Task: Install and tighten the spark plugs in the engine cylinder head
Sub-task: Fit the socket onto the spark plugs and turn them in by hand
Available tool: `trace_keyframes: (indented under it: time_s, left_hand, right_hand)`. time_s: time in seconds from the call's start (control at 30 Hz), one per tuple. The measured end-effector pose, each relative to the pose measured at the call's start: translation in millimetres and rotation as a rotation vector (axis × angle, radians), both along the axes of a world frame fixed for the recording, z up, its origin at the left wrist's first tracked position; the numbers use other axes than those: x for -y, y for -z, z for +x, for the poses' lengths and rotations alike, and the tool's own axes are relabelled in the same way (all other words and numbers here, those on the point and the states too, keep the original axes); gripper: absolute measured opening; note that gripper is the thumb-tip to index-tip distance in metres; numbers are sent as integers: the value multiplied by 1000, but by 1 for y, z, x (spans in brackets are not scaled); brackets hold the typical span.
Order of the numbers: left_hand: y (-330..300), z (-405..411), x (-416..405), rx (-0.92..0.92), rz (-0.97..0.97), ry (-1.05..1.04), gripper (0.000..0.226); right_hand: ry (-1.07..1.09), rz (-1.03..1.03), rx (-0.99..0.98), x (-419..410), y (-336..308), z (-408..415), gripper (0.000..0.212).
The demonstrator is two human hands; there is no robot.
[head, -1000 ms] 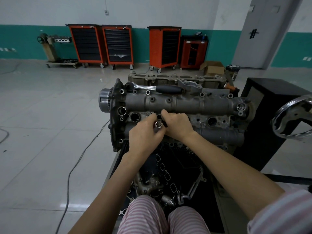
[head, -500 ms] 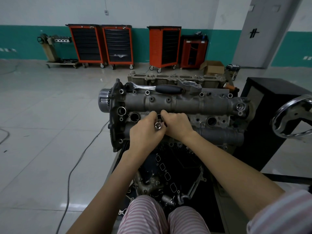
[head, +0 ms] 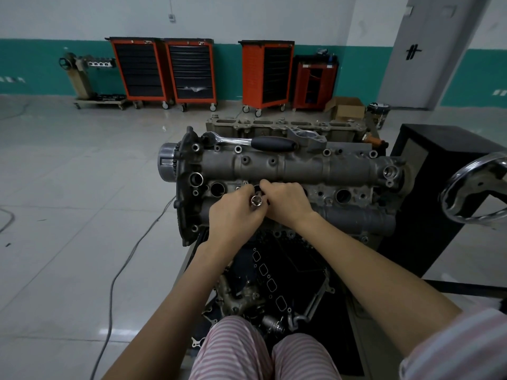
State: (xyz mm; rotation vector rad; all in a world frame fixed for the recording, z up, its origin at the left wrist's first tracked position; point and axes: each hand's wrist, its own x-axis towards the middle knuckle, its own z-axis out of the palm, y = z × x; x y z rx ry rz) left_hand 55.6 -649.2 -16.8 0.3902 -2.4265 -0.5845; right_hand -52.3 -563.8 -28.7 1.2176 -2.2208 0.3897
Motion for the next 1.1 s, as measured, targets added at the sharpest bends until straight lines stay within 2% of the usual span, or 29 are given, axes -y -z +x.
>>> trace_keyframes:
  time_s: [0.17,0.3,0.37,0.5,0.63,0.77,0.97,1.1]
  left_hand:
    - [3,3,0,-23,26,31,26]
    - [1,0,0,21,-37,-62,46]
    - [0,-1,-2,27,-72,-99,53]
    - [1,0,-2,15,-44,-93,45]
    - [3,-2,0,12,71,-13,28]
    - [6,0,-1,-3,155,15,33]
    - [2,2,-6,51,80,-77,50]
    - [2,1,-7,36,22,-114,44]
  right_hand:
    - [-10,34,-22,0,-1,0,21]
    - [-72,-97,-105,-3,-2,6,22]
    - [-68,-123,-140,-2,-2,5,16]
    - [-50,-132,-76,-1,-2,5,21]
    - [-1,-20,-8,1,0,1,19]
    - [-29,-25,-8,0,0,1,19]
    - [-120,-154,-96,-2,-1,4,19]
    - [-117,-152,-106,-2,-1,4,16]
